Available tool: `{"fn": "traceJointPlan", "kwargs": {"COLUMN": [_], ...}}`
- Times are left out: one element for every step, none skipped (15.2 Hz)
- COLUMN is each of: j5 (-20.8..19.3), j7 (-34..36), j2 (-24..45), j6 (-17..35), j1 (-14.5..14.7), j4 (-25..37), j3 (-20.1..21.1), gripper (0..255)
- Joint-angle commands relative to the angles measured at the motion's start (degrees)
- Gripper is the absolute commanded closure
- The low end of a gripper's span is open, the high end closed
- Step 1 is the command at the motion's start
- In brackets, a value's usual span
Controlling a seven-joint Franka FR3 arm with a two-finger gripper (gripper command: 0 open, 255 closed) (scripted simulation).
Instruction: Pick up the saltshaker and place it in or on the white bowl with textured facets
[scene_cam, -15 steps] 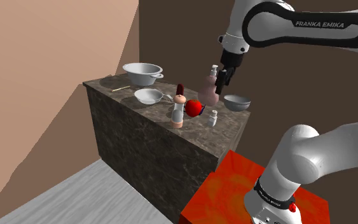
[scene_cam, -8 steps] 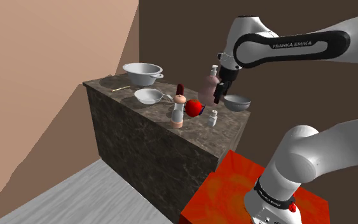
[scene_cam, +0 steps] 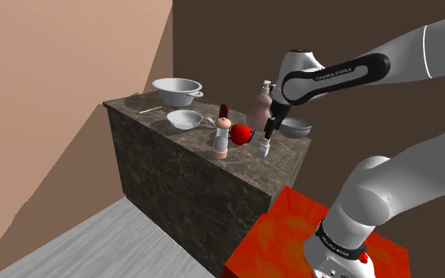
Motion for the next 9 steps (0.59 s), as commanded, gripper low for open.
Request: {"fn": "traceJointPlan", "kwargs": {"j5": [-0.31,-0.33,-0.23,-0.07,-0.07,-0.06,-0.03,0.00,0.06], "j7": [-1.14,-1.89,-2.70,-3.34,-3.39,-3.44,-3.50,-3.56,-3.63], "j2": [3.65,5.61,7.65,9.22,9.91,10.62,11.35,12.10,12.87], "j6": [4.39,6.44,8.48,9.98,10.95,11.92,12.90,13.88,14.86], "j1": [-0.34,-0.48,-0.55,-0.57,-0.55,-0.51,-0.47,-0.43,-0.37], "j4": [-0.42,-0.39,-0.28,-0.15,-0.42,-0.68,-0.93,-1.16,-1.37], "j3": [-1.99,-3.07,-4.17,-4.98,-5.17,-5.37,-5.56,-5.76,-5.96], "gripper": [0,0,0,0,0,0,0,0,0]}}
